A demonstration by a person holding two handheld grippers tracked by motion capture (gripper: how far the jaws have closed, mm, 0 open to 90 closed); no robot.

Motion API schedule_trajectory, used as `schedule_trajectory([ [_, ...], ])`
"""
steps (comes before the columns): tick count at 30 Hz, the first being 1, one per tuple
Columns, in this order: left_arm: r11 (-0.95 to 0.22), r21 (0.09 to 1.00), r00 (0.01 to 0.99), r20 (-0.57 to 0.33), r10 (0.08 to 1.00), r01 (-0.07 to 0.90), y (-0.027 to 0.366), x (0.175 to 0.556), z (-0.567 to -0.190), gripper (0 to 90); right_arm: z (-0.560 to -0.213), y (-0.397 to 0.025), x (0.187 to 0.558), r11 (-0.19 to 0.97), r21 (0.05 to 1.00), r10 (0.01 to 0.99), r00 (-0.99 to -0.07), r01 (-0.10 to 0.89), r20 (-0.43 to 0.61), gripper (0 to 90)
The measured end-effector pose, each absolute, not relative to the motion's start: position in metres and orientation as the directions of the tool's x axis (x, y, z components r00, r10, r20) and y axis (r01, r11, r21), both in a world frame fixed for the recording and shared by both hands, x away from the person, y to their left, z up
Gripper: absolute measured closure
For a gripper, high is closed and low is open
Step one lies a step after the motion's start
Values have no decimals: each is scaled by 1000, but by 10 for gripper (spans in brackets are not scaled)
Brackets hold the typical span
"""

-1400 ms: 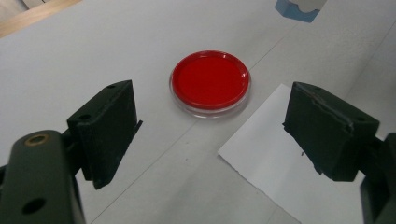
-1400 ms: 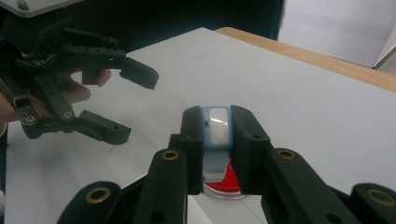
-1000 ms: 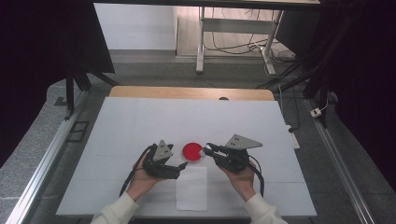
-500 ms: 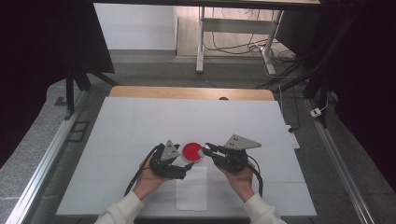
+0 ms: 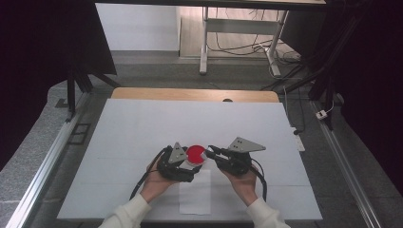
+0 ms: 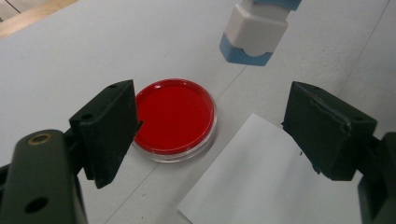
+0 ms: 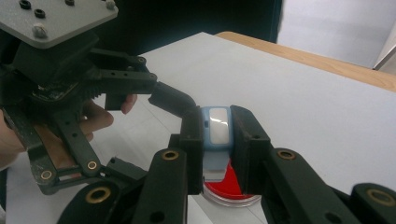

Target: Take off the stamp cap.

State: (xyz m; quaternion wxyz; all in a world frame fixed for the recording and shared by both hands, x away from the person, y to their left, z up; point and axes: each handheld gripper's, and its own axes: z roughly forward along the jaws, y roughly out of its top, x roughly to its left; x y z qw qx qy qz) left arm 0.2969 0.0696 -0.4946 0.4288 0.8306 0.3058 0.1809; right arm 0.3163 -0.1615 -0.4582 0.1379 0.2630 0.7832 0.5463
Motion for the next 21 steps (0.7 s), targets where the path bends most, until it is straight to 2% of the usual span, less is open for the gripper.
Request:
schedule_trajectory([
  [9,-442,829,754,39,656,342,62,298,-495,188,-460,-162,317,230,930,560,-820,288,116,751],
  [21,-442,836,759,46,649,326,54,299,-495,247,-462,-162,318,212,928,556,-819,306,143,751],
])
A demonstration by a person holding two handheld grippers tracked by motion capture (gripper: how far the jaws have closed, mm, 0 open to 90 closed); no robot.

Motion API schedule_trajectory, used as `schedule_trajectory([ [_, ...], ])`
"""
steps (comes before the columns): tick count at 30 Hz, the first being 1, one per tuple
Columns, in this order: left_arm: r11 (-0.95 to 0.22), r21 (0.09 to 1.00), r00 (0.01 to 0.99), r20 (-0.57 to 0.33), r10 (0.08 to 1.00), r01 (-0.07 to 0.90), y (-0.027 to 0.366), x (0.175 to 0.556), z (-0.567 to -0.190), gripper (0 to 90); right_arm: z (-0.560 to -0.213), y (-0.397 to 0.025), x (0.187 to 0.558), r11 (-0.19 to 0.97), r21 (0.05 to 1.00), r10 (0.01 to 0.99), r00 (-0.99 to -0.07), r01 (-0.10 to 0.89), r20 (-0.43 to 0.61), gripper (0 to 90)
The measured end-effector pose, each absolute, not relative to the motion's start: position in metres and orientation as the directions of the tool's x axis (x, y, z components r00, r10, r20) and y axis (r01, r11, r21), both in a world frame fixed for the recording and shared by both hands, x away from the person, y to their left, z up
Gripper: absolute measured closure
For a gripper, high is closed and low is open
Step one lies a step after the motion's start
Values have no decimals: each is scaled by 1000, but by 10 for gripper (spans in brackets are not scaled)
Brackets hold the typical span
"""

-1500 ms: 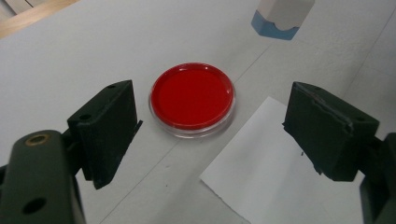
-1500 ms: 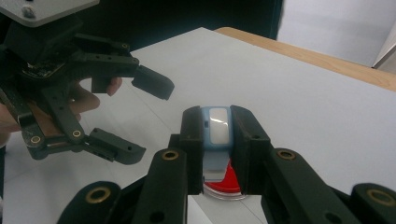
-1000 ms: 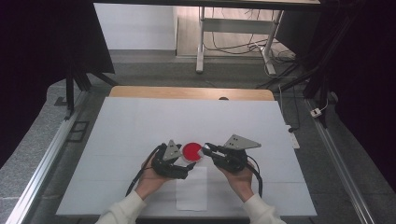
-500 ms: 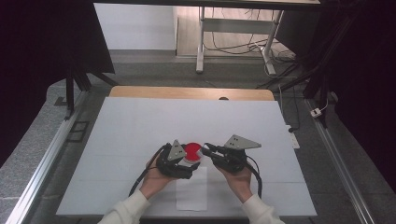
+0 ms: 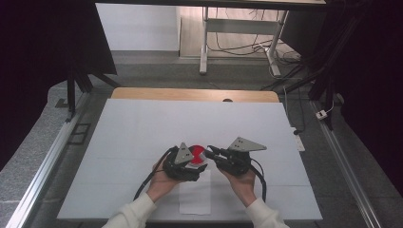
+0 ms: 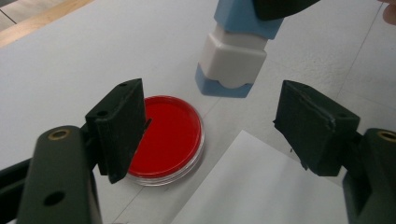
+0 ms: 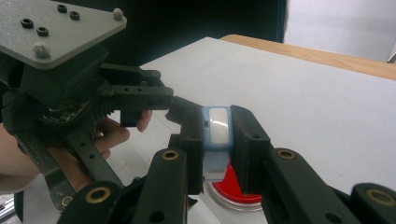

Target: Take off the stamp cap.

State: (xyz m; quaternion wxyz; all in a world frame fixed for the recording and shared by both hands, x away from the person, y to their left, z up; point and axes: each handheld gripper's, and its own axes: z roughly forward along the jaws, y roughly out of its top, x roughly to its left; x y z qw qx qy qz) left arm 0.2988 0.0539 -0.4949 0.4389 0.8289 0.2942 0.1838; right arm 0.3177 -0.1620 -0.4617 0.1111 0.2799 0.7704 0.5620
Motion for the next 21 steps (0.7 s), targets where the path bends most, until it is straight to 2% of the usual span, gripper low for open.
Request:
schedule_trajectory([
  [13,-458,830,752,72,656,320,47,301,-498,308,-462,-162,318,215,928,554,-820,306,142,751],
  [21,-465,831,749,91,656,306,45,300,-499,408,-464,-161,318,216,926,556,-818,310,144,751],
])
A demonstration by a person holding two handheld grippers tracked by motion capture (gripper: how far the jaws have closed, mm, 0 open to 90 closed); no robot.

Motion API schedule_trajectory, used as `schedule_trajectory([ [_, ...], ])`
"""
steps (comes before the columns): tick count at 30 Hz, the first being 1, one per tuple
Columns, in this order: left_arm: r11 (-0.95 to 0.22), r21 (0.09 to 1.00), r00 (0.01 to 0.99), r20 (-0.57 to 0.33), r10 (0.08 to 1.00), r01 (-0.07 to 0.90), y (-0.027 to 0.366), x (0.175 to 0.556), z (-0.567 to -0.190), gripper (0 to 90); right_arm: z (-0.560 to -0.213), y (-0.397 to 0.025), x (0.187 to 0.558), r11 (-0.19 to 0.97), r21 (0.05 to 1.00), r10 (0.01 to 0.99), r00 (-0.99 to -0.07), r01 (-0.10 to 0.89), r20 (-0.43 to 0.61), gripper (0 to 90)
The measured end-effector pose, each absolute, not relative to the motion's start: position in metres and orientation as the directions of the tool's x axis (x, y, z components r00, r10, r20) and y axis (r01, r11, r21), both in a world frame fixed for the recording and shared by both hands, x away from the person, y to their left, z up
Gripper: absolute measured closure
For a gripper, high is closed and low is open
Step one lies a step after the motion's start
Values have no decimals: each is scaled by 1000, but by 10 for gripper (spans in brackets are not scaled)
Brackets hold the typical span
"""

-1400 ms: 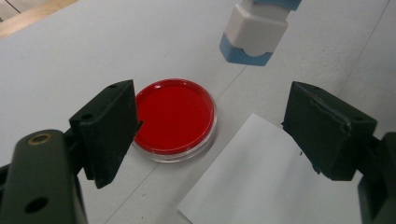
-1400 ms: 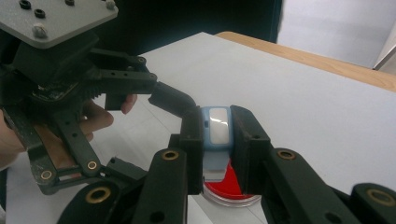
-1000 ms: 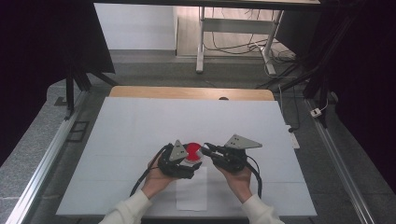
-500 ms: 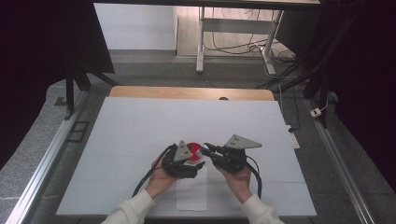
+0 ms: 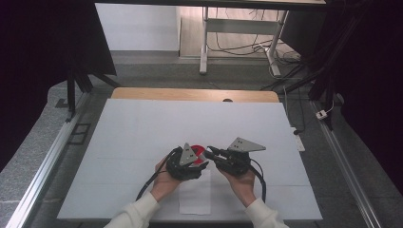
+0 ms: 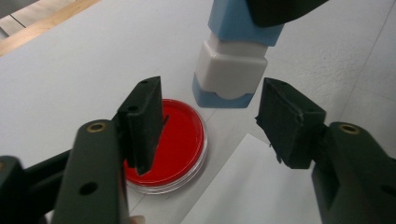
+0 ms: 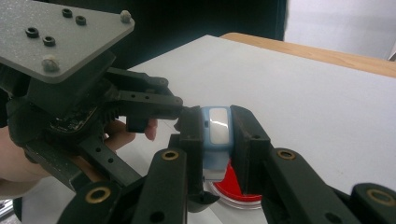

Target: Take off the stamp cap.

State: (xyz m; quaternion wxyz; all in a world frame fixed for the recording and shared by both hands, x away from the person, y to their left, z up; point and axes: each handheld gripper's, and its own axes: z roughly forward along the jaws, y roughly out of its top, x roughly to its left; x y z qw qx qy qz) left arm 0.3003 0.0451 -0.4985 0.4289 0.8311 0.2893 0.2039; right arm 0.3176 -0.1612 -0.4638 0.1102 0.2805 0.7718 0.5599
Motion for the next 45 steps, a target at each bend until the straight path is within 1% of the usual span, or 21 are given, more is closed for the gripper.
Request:
schedule_trajectory([
  [12,-478,833,759,113,641,280,42,298,-498,521,-464,-163,318,210,929,561,-816,304,140,751],
  [25,-484,834,754,132,644,267,41,297,-498,601,-465,-164,318,207,930,568,-811,303,138,751],
  [33,-489,832,748,146,648,262,41,296,-499,624,-465,-164,318,200,932,571,-809,301,139,751],
  [45,-495,830,742,160,651,256,40,296,-499,630,-466,-164,317,181,933,575,-803,311,156,751],
])
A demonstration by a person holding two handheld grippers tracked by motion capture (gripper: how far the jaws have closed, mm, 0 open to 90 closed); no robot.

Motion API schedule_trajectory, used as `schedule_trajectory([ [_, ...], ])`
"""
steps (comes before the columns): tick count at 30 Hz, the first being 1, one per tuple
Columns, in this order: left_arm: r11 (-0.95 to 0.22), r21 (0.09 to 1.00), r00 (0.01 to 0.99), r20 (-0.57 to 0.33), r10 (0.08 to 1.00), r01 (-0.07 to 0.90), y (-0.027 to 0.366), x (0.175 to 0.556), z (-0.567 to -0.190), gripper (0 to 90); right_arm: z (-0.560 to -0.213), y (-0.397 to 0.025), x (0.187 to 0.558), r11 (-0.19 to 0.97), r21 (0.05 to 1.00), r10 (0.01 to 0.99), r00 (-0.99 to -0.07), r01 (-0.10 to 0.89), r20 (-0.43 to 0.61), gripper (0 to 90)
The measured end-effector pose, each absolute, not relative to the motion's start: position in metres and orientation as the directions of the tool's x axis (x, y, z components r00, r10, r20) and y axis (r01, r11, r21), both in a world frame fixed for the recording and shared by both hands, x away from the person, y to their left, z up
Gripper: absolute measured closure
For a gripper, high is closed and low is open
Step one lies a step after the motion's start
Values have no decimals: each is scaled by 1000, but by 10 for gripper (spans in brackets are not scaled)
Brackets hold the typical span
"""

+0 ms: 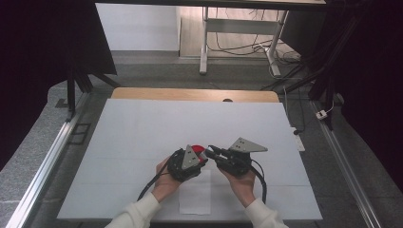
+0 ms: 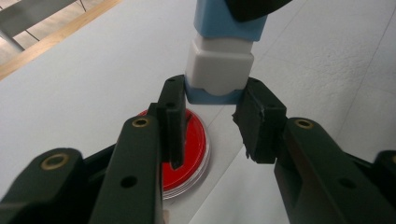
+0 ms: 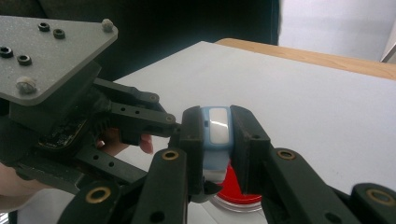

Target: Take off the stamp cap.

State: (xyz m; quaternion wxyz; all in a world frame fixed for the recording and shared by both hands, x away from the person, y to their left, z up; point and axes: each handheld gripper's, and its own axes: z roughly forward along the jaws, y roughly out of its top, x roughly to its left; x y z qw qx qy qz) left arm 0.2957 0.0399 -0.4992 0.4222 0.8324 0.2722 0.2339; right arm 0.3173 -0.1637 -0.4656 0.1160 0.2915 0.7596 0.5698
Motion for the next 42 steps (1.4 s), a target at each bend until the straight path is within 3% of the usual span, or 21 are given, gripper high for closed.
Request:
schedule_trajectory([
  [35,-544,811,746,223,628,216,39,293,-506,658,-469,-160,315,202,925,602,-786,320,141,754],
  [42,-502,832,752,169,637,238,41,295,-506,657,-468,-160,314,192,930,605,-784,314,140,753],
])
